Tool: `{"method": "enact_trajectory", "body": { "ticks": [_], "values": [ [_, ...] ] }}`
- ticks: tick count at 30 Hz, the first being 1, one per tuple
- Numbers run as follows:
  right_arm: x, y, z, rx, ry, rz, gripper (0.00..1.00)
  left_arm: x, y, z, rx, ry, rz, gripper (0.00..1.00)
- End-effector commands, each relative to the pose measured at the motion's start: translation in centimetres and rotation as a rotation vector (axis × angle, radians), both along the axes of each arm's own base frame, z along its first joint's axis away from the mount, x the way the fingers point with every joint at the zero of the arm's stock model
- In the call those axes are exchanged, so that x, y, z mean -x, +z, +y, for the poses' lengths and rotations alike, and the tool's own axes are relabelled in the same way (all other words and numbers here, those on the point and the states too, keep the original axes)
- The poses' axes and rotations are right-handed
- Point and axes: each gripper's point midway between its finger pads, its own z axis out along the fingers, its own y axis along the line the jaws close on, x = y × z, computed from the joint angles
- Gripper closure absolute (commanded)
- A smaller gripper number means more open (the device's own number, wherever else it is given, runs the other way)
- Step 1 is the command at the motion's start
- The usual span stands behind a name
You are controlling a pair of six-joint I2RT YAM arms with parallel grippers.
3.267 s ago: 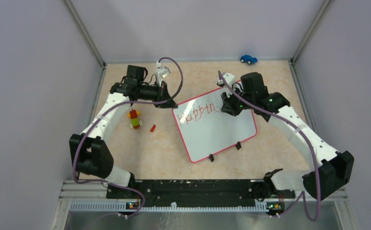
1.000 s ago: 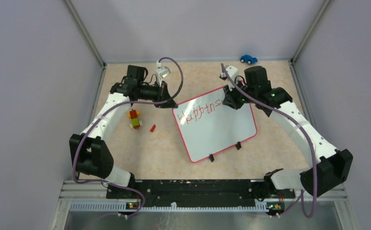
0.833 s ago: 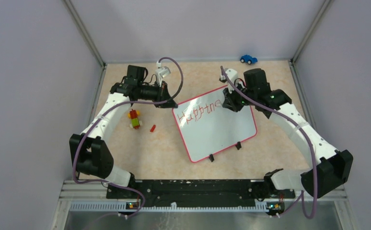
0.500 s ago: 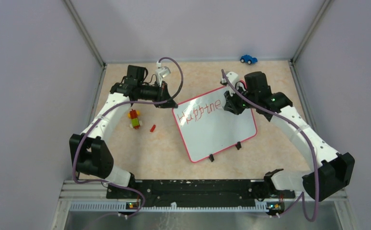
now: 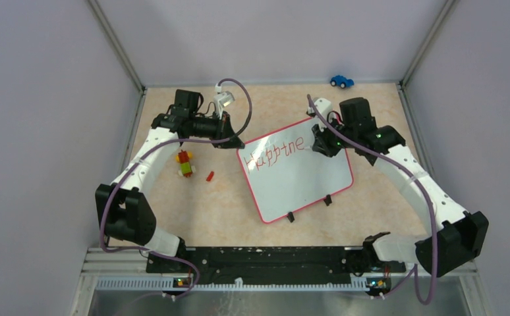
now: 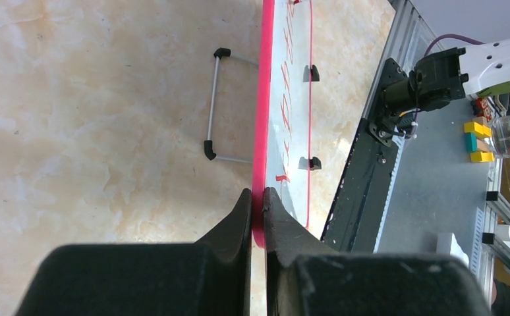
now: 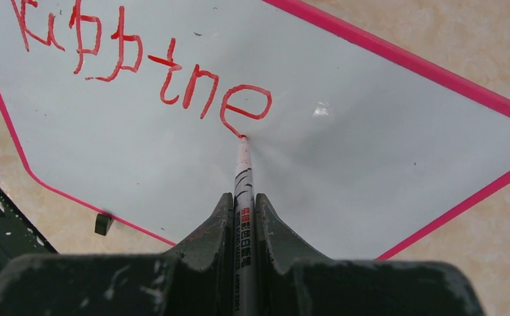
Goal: Write a sentence on the whiteboard
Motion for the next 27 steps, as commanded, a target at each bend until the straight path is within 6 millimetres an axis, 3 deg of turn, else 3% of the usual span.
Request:
{"method": "enact_trajectory", "body": {
  "ticks": [1,8,27],
  "values": [
    [-1.0,4.0,-0.6,-0.018,-0.021,-0.114,1.0,1.8,-1.2,-1.0,-0.014,-0.058,0.053,1.0],
    [-1.8,6.2,-1.6,-0.044,-0.044,-0.151,1.0,1.9,-1.1,-1.0,-0.012,-0.059,0.05,1.0],
    [-3.3,4.3,-1.5,-0.016,-0.056,-0.119,1.0,2.0,-1.1,-1.0,-0.013,-0.059,0.047,1.0]
  ]
}}
